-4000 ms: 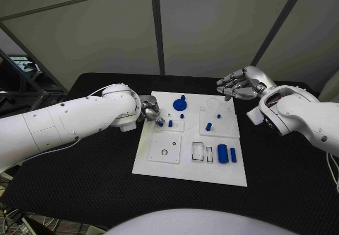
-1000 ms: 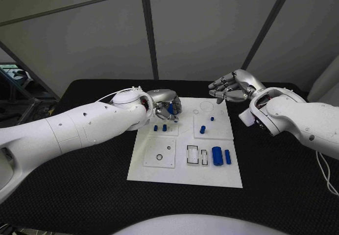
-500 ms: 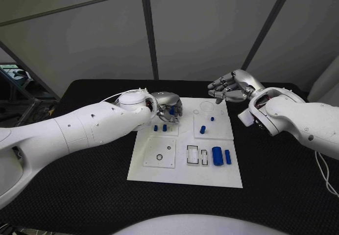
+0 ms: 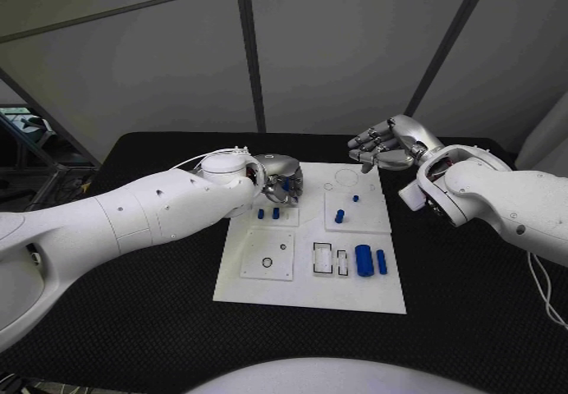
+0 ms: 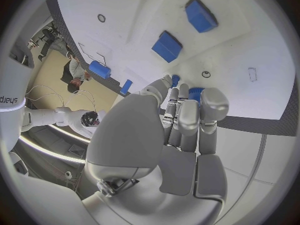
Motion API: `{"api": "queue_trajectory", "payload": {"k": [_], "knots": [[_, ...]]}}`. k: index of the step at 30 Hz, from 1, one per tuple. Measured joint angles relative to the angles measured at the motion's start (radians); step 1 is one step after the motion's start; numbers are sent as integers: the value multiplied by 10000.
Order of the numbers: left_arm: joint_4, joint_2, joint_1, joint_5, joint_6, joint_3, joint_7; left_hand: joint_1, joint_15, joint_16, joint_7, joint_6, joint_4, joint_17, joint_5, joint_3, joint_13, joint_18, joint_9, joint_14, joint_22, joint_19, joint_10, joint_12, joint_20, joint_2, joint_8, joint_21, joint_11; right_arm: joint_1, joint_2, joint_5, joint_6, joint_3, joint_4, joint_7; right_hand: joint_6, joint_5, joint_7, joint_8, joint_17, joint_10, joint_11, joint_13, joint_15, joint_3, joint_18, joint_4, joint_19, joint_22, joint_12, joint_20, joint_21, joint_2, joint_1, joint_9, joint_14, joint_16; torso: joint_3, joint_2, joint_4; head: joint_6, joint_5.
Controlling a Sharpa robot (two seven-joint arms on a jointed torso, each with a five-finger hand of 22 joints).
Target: Assemble the parts on the task board
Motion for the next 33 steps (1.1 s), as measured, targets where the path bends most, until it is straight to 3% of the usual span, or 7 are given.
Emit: {"api": "queue_trajectory", "payload": {"k": [18,33], "knots": [[-217,136,-1,-22,72,-2,-95,35,35,152,-36,108,-43,91,0,124,-19,5,-45,34,302,144,145,0,-2,35,-5,349,-3,0,64,0,17,0,-22,-2,0,50,0,0,0,0,0,-7,0,0,0,0,0,-9,0,0,0,0,0,0,0,0,0,0,7,-21,-14],[-233,136,9,-11,155,2,-78,-125,35,228,18,-26,-35,41,-39,227,-95,6,-240,34,437,143,145,-148,-1,-124,-383,447,-3,0,73,0,35,0,-24,-2,0,50,0,0,1,0,0,-18,0,-1,0,0,0,-8,0,0,-38,0,0,0,0,0,0,-3,10,-29,4]]}}
